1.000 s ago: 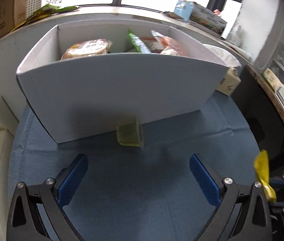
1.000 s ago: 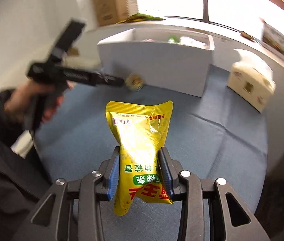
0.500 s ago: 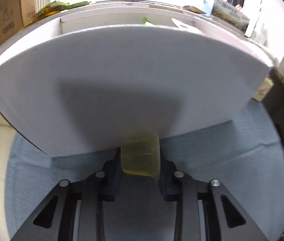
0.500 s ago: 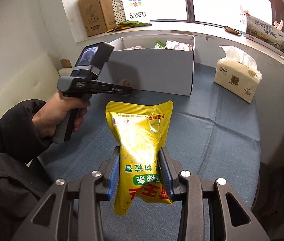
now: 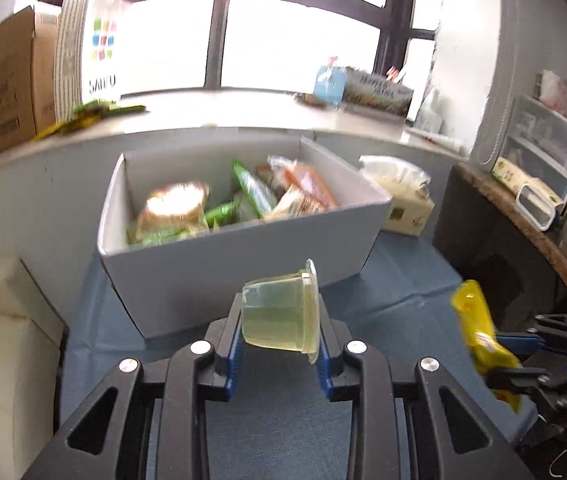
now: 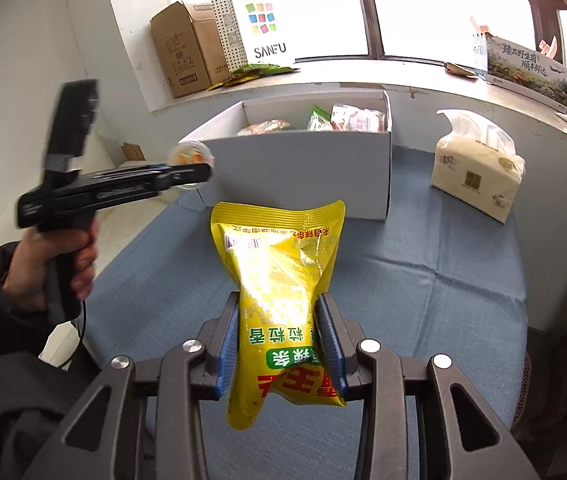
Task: Organize snacks
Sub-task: 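Drop yellow bag into box with right gripper while left drops jelly cup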
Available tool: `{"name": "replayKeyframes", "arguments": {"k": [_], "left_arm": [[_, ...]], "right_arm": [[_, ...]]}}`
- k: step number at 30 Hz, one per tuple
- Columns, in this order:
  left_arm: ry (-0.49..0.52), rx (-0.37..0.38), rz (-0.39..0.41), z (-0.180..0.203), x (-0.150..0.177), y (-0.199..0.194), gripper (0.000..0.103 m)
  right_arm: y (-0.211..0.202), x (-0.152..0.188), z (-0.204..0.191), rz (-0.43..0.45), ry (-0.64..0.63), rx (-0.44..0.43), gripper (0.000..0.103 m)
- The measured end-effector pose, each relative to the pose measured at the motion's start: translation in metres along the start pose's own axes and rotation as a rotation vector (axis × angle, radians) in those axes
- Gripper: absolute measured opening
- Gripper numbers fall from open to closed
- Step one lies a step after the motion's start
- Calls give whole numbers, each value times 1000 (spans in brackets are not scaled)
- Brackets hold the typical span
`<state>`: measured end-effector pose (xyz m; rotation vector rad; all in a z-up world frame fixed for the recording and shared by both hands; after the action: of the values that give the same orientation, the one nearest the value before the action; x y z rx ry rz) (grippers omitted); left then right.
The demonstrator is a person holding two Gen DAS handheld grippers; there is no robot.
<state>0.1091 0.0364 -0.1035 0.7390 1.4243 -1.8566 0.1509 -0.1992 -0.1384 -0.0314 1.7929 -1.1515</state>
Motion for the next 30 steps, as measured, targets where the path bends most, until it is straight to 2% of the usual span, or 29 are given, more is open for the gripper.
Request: {"name": "replayKeyframes", "arguments": {"k": [3,8,11,14,16,21,22,23,24,25,26,28,30], "left_arm": [[18,-16,64,-1,-14,-28,33],[27,-31,121,-18,-50,-41,33],[6,-33,121,-41,-77,-24,33],[-18,-50,100,-67,-100,4,33],[-22,-58,69,-80,-114,29,33],[-39,-79,17,-105,-142,73,33],[-45,-91,18,-110,-147,78,36],[-51,-111,11,-115,-151,83,45],[-62,-119,-16,-121,-154,88,82],[-82,-122,-37,-127,-155,92,102],[-94,-125,-29,-131,-155,91,103],[-107,-106,-23,-135,-153,86,103],[-89,-131,-18,-135,-151,82,103]], "right_arm": [[3,-20,-2,34,34,5,41],[4,-75,-4,140,77,18,41],[16,-116,-6,162,92,26,41],[40,-154,-4,147,115,52,41],[62,-176,1,121,135,77,41],[113,-215,5,39,175,50,41],[121,-221,2,34,167,51,45],[129,-225,-1,22,154,45,50],[138,-229,-2,-8,145,52,73],[146,-230,-2,-34,148,66,98],[147,-232,-1,-16,155,76,103],[142,-232,2,33,156,120,103],[139,-230,5,36,165,111,103]]}}
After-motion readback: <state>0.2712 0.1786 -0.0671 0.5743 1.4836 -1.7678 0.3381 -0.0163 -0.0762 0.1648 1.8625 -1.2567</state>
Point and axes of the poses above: each gripper's, at about its wrist camera, not at the fingertips, and y roughly the way its jaws point, z to its right, x to its underside, the point moved 3 cm from there along y, roughly the way its jaws point, and after that the axes turned 9 degrees about x, right-handed, at the moved point
